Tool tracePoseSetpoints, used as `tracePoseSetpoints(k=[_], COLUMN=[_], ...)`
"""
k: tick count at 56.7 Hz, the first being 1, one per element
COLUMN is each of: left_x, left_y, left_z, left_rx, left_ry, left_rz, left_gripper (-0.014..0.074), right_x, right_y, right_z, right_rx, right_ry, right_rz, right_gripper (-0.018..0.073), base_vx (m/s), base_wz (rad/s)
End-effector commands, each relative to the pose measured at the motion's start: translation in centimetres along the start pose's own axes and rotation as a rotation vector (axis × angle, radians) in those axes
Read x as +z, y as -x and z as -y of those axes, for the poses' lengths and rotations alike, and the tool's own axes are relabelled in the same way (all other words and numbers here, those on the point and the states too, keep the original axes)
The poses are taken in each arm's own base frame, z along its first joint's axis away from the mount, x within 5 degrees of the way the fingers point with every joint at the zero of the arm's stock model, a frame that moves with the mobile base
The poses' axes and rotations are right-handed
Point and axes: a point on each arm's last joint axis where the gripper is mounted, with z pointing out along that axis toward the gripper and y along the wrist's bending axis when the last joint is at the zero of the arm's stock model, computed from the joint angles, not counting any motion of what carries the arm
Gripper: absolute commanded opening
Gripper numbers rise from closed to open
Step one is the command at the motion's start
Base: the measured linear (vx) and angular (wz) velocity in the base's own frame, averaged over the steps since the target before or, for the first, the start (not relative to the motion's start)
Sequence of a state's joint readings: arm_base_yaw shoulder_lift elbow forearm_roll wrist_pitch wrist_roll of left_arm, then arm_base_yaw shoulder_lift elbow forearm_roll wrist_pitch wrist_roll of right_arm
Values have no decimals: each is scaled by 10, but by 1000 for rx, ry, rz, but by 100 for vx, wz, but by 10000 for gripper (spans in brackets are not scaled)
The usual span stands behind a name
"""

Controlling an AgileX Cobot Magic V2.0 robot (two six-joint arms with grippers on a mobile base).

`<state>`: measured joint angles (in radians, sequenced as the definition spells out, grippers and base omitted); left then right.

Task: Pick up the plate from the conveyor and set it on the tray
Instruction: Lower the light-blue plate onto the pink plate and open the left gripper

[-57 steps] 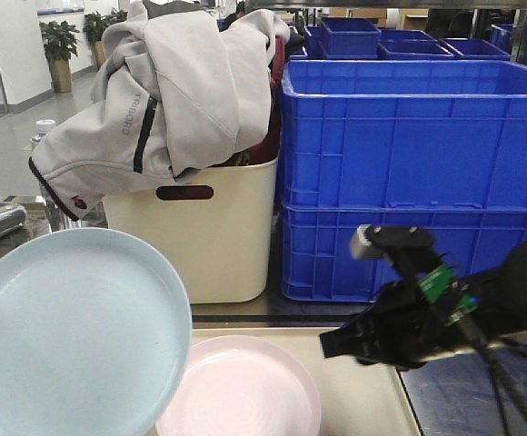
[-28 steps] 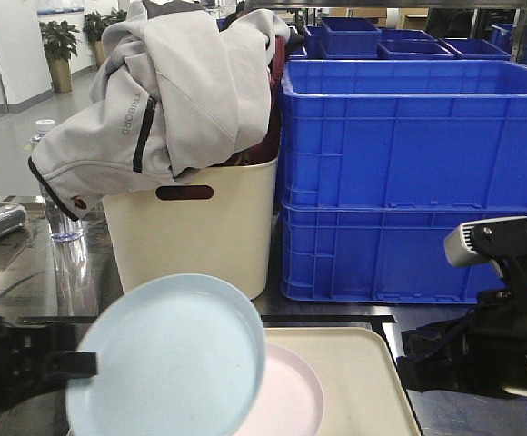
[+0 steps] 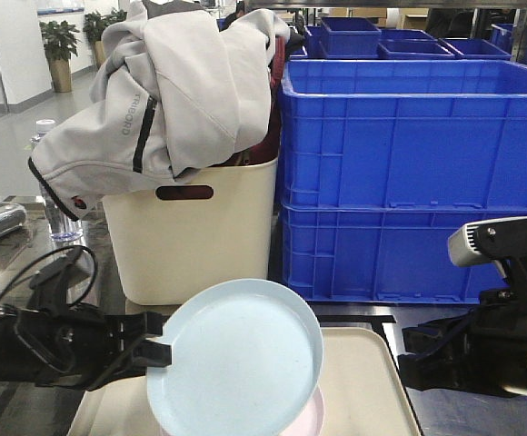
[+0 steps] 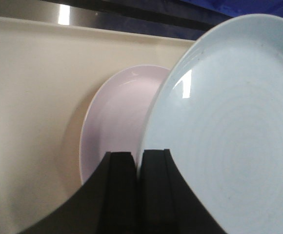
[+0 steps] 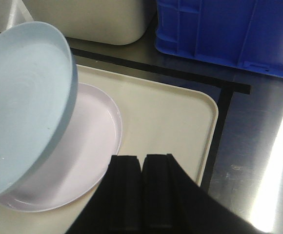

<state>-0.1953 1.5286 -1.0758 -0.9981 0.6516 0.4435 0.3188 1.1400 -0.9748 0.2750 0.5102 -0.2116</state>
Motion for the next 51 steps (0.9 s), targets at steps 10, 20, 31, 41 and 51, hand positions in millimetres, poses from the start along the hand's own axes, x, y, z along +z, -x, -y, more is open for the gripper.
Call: tracePoseSetpoints(k=[10,20,31,41,51], left_x=[-6,-6,-6,-6,-18], left_y=[16,17,16,16,16], left_z=[10,8,9,9,17], left_rx=[17,38,36,35,73], left_ry=[8,30,24,19,8], left_rz=[126,137,126,121,145], left_gripper=[50,176,340,422,421], right_x=[-13,-13,-13,-13,-13], right_y=[17,17,18,19,19], right_z=[0,0,0,-1,-1], right_rx=[-8,-8,-1,6,6], right_ry=[-15,-15,-15,-12,-12], right_rz=[127,127,139,142,142], right_gripper=[-15,-15,-15,-15,-15], base_vx=[0,0,0,0,0], base_wz=[0,0,0,0,0])
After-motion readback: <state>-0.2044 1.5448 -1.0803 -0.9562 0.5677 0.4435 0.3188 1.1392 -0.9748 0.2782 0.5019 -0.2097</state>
